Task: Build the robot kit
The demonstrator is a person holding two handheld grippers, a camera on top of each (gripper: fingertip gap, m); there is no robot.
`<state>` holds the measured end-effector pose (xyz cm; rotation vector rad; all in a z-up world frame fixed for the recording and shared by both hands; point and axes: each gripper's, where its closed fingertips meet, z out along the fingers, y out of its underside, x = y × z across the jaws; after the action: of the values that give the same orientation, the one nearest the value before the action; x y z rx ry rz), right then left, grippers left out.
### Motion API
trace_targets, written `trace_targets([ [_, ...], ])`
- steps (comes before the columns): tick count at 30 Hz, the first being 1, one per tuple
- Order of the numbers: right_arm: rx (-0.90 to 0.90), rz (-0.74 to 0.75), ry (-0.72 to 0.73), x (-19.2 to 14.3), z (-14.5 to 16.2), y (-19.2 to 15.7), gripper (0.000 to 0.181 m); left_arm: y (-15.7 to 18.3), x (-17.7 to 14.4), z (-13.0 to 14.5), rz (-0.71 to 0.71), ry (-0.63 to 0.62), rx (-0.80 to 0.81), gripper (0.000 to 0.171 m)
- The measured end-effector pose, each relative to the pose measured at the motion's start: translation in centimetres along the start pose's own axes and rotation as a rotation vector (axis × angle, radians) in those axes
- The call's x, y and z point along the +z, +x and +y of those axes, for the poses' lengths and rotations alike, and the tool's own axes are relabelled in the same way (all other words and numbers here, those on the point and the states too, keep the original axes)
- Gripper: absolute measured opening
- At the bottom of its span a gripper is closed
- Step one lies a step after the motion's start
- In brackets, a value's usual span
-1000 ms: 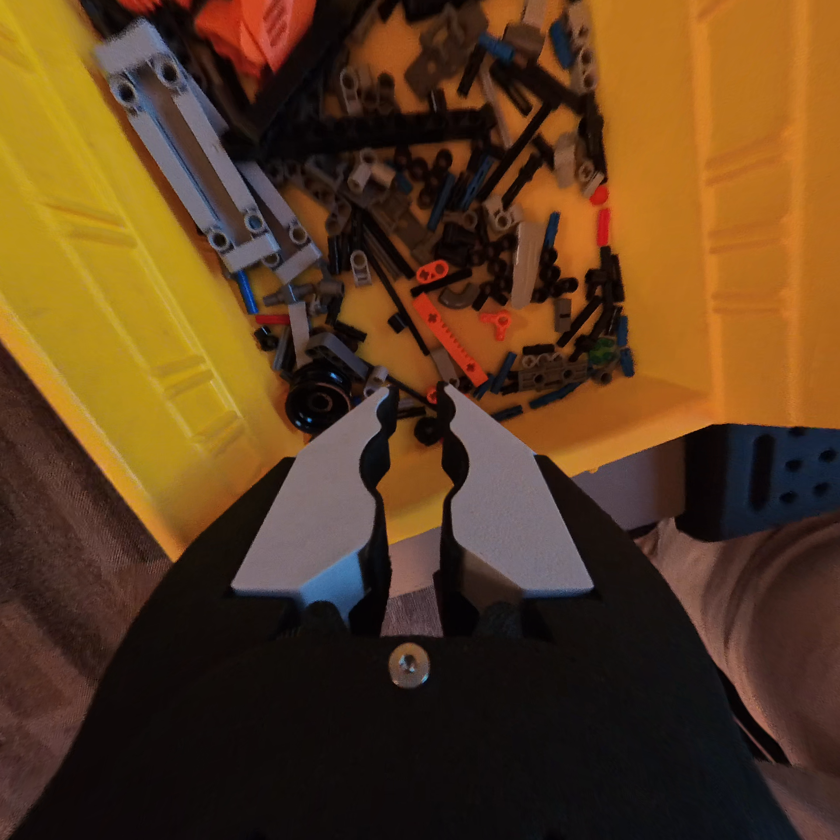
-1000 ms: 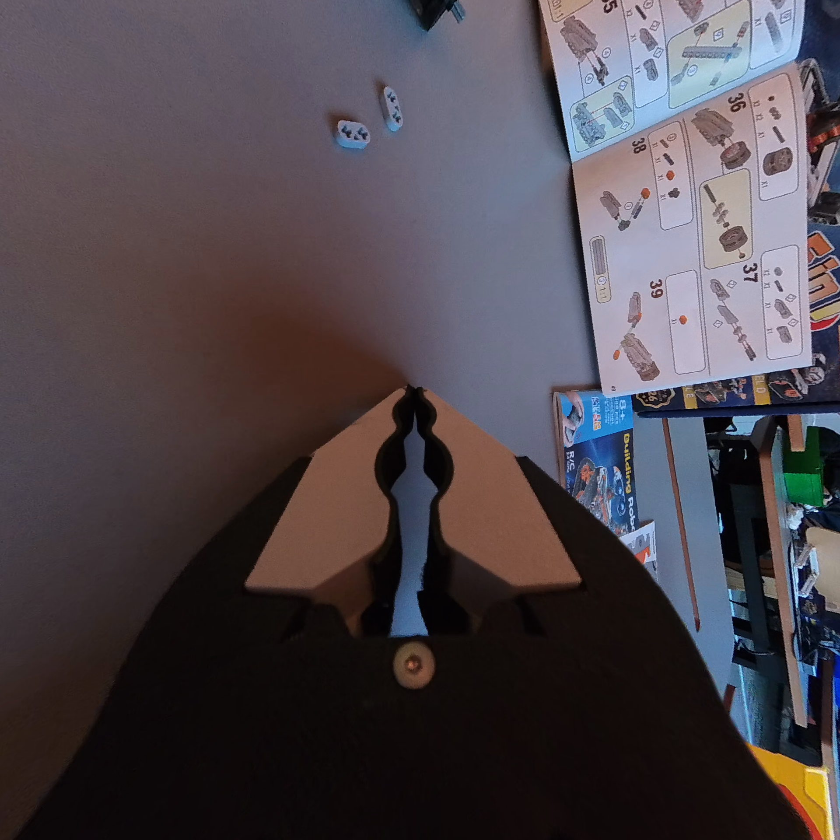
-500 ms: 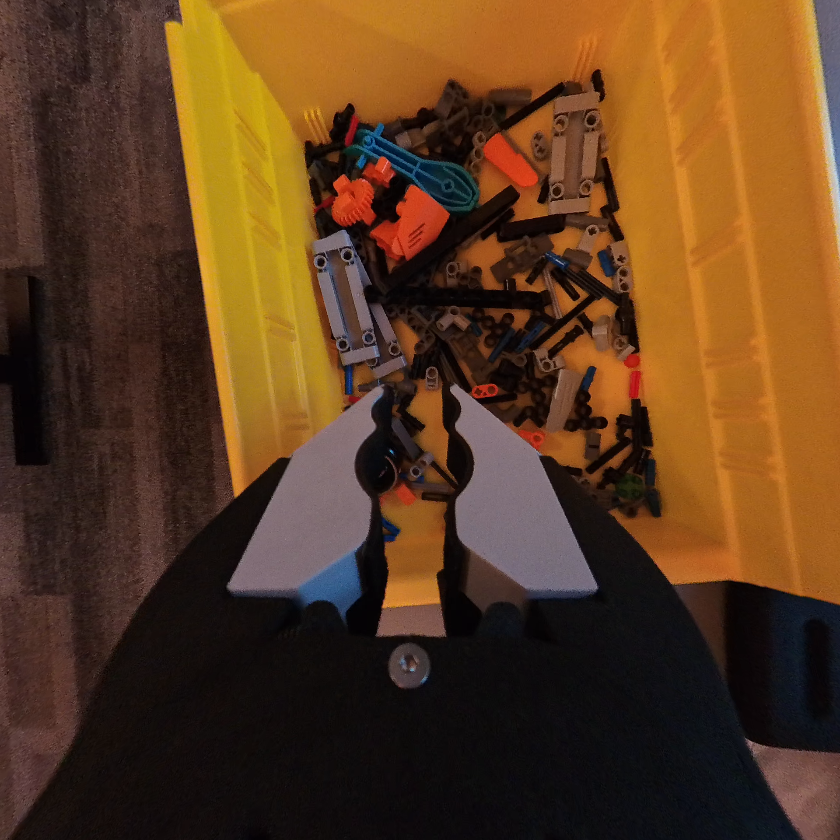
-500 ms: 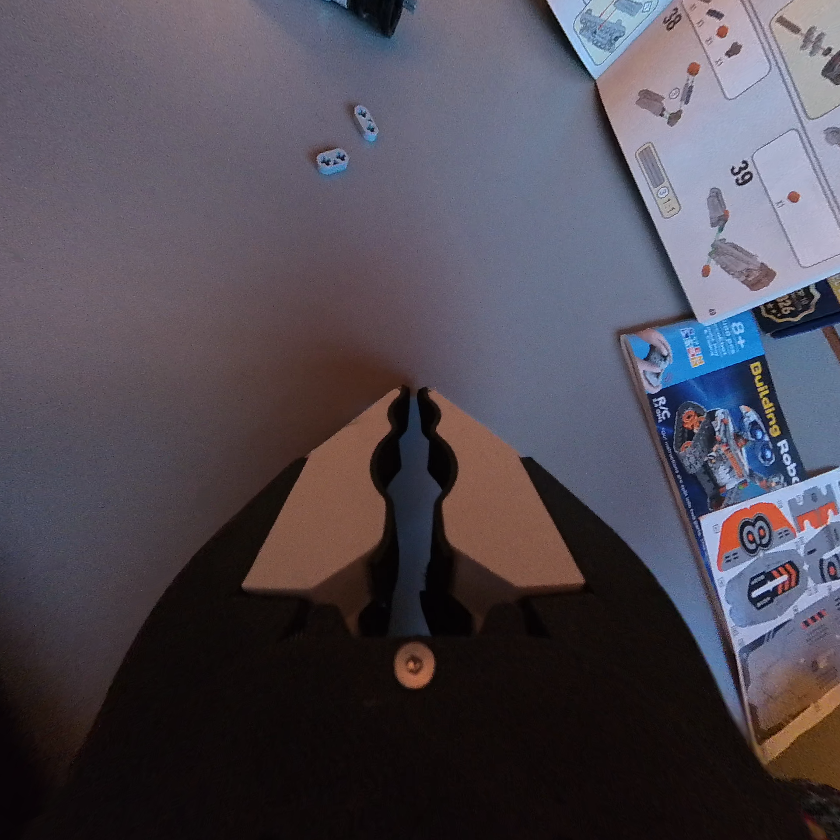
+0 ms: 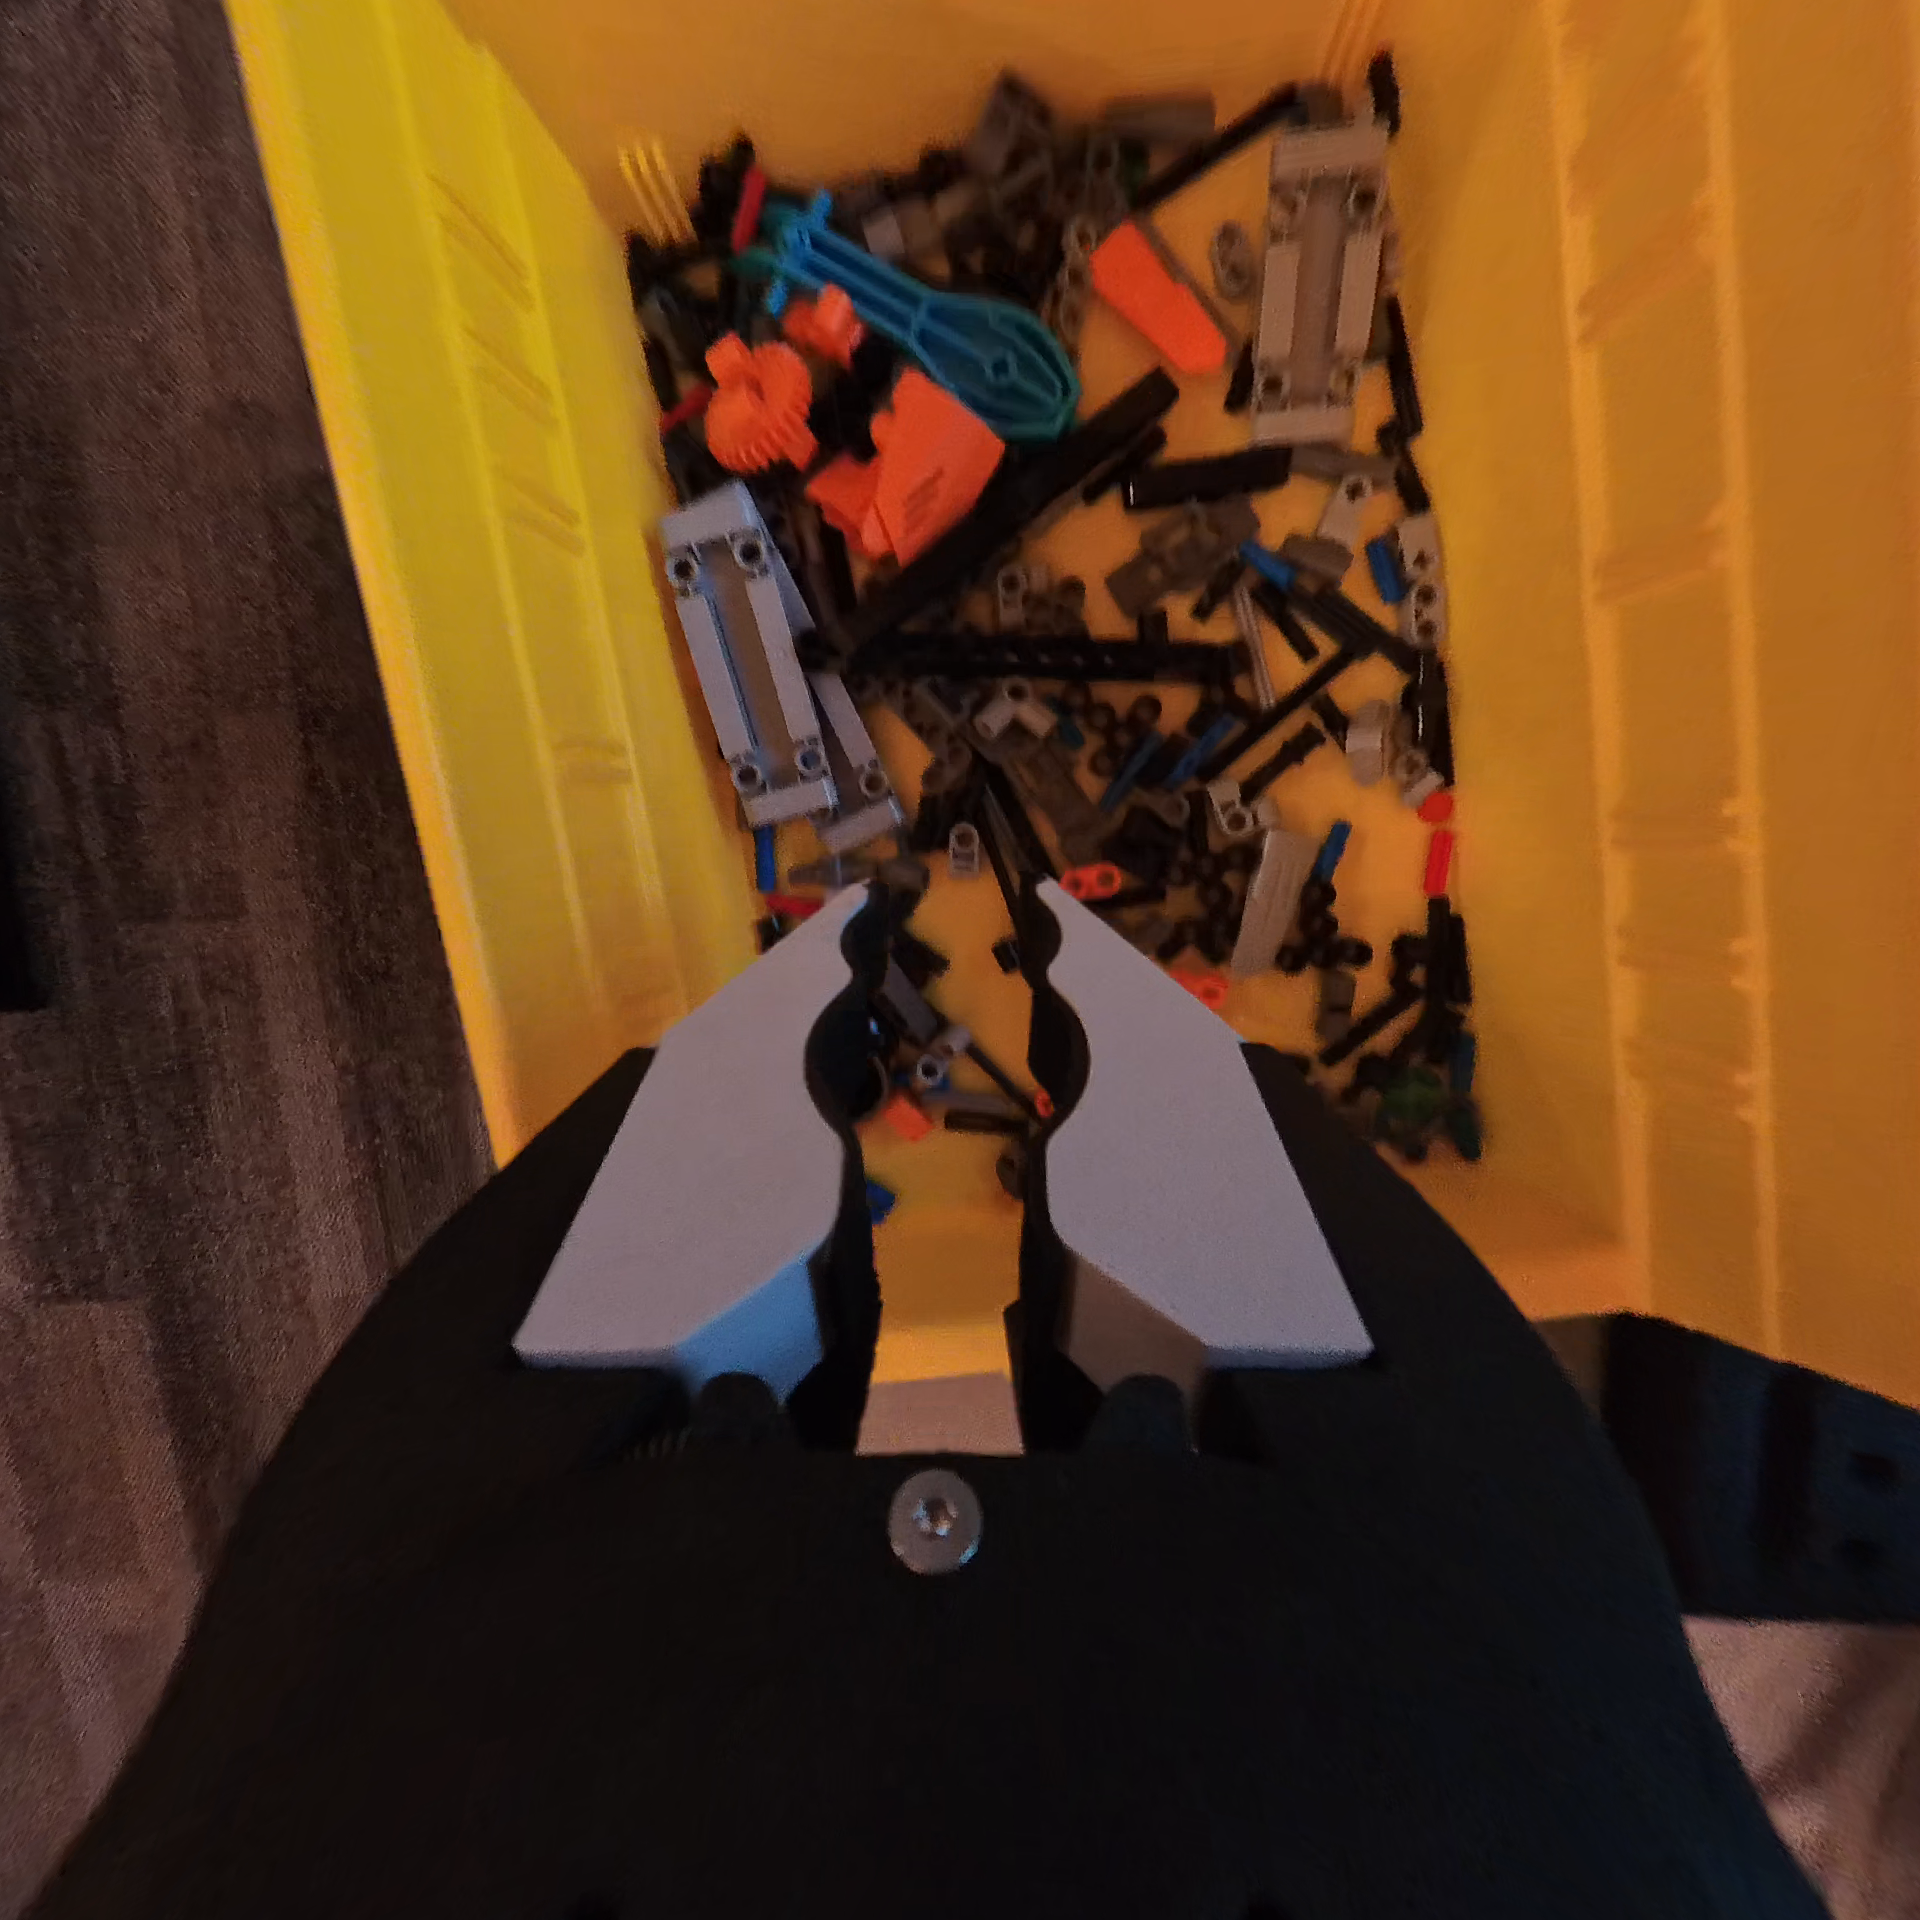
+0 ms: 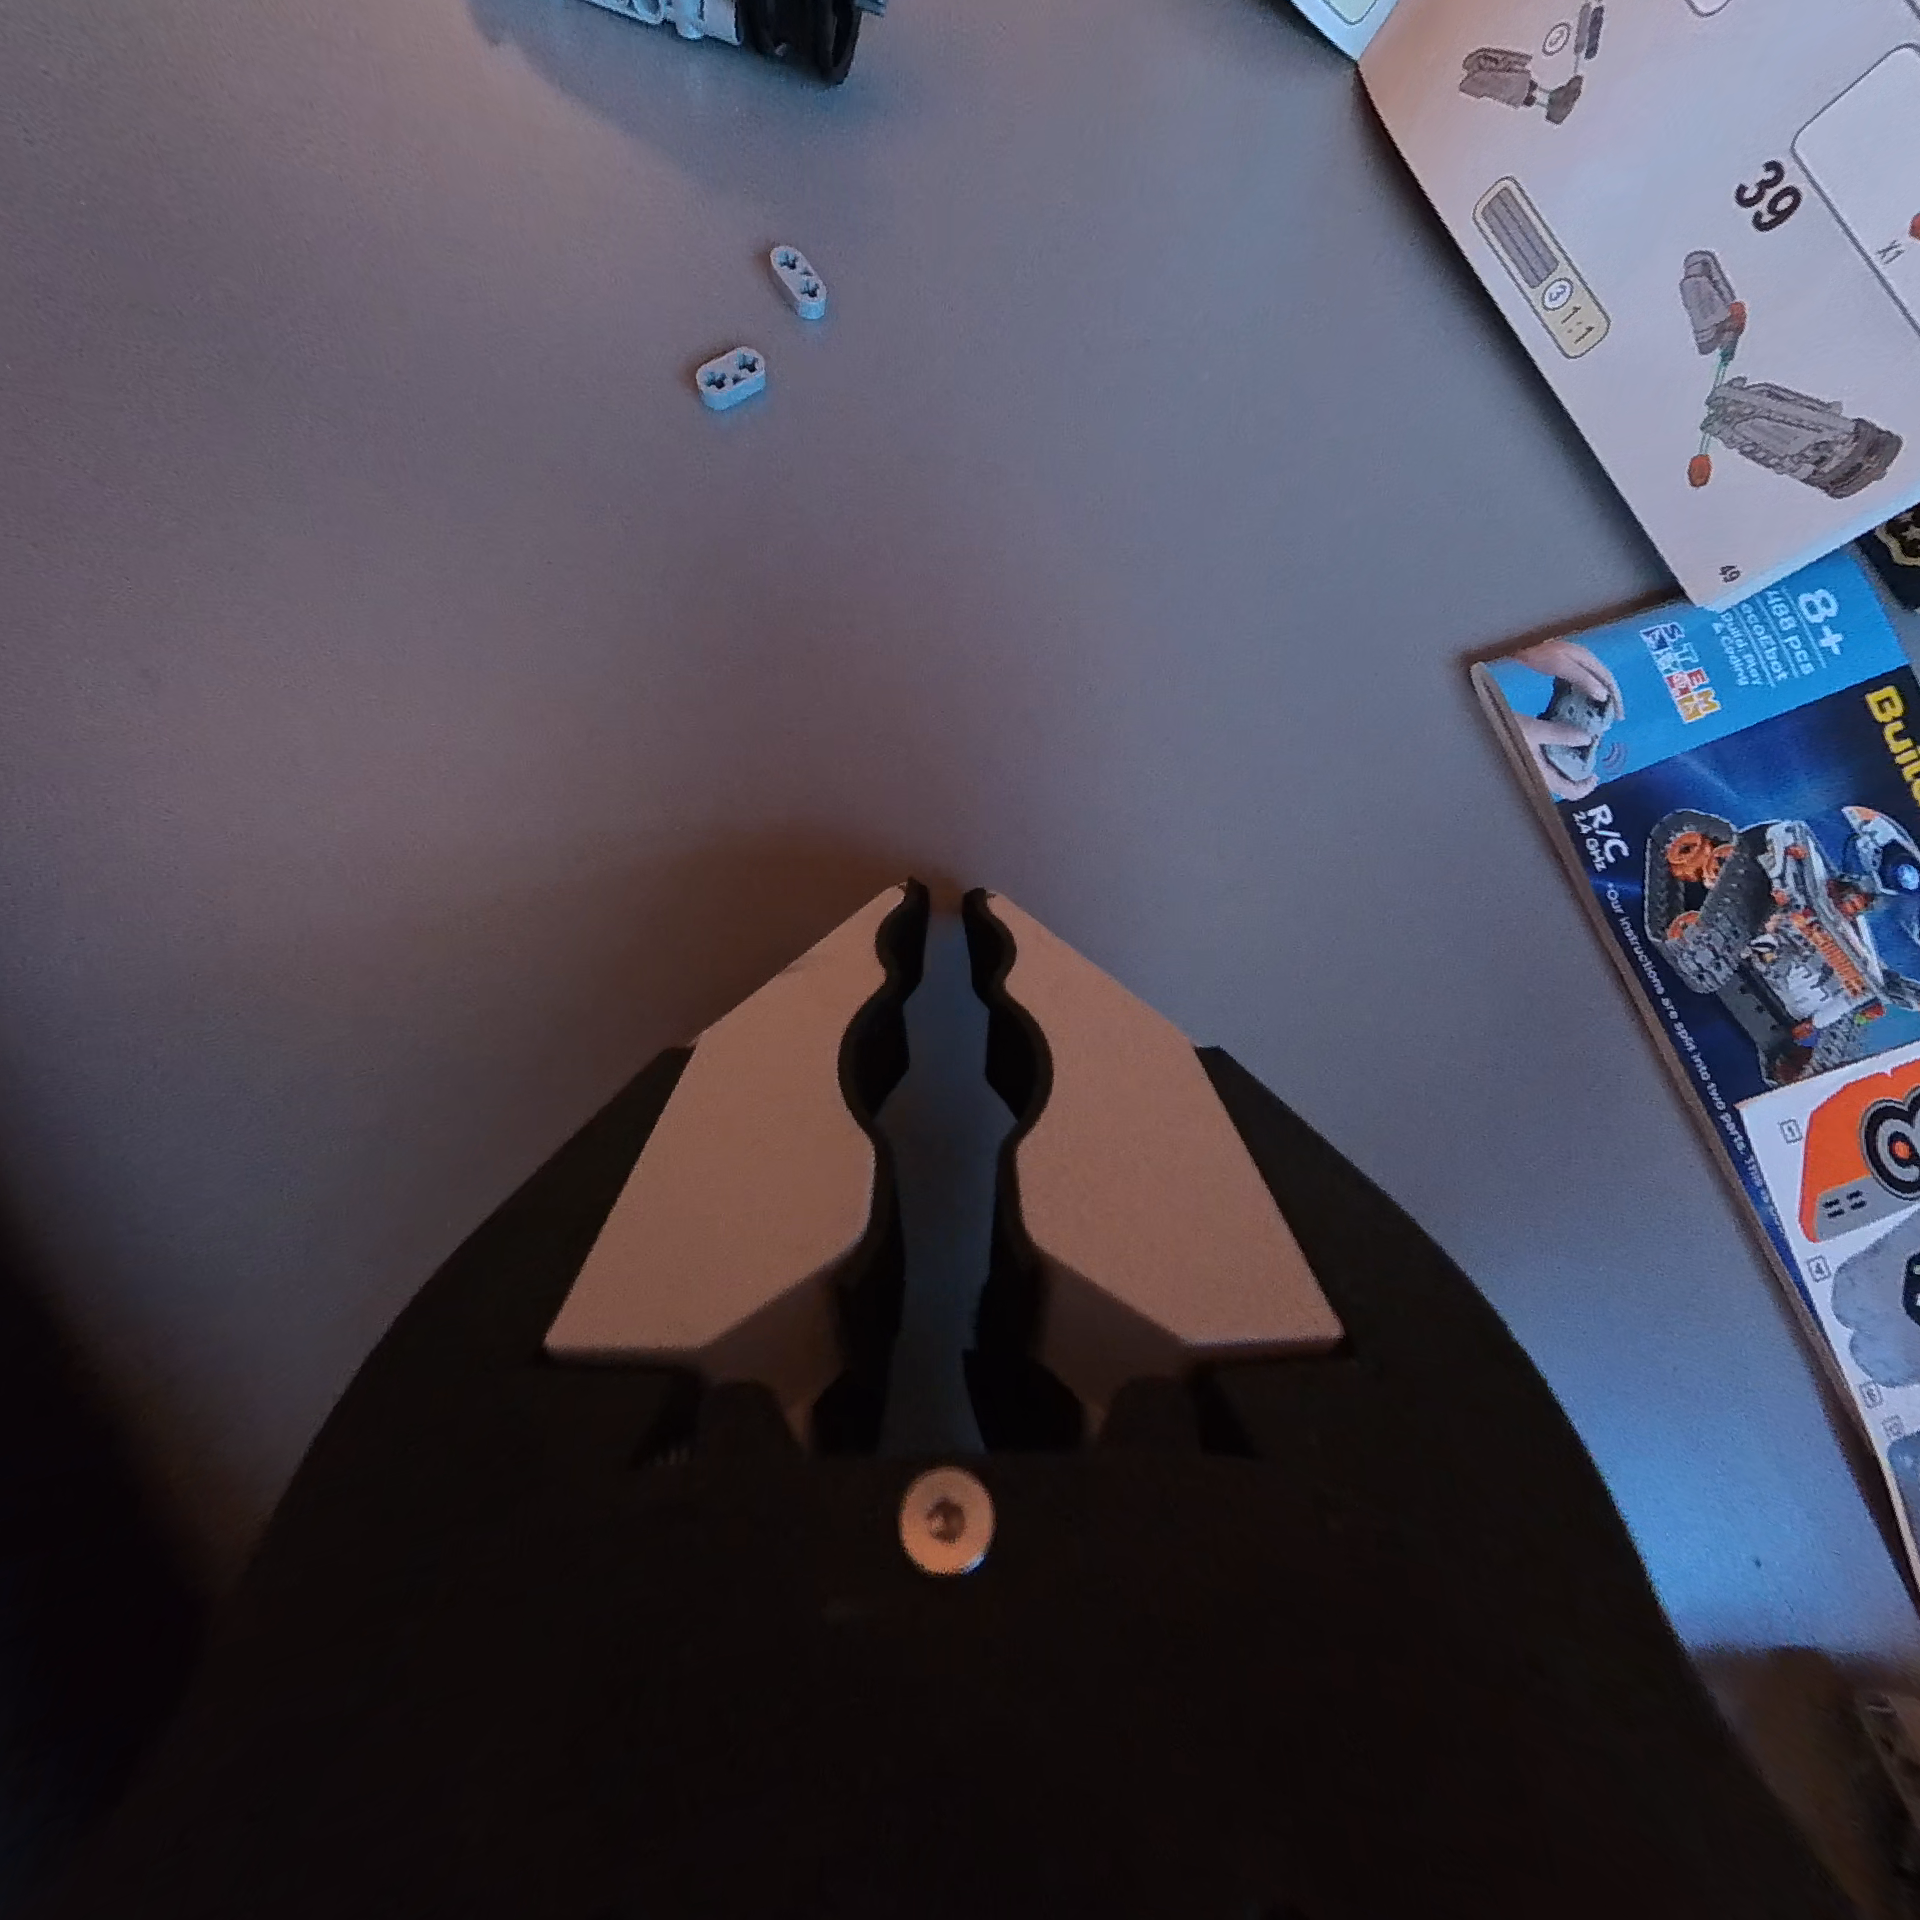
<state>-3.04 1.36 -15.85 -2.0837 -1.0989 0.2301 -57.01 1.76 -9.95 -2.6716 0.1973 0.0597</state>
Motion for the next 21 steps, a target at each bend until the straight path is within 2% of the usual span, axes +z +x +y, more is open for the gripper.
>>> trace_targets([
  [3, 0.011, -0.006, 0.005, 0.1, -0.1, 0.0, 0.006, 0.3, -0.3, 2.5, 0.007, -0.096, -0.009, 0.021],
  [7, 0.009, -0.006, 0.004, 0.1, -0.1, 0.0, 0.005, 1.2, -0.9, 3.8, 0.053, -0.107, -0.052, 0.020],
  [14, -0.042, 0.005, -0.009, 0.2, -0.3, -0.3, 0.004, 2.3, -0.8, 6.2, 0.176, -0.210, -0.190, 0.031],
  [21, -0.052, 0.006, 0.001, 0.2, -0.3, -0.2, 0.004, 1.8, 0.5, 7.7, 0.147, -0.297, -0.141, 0.028],
])
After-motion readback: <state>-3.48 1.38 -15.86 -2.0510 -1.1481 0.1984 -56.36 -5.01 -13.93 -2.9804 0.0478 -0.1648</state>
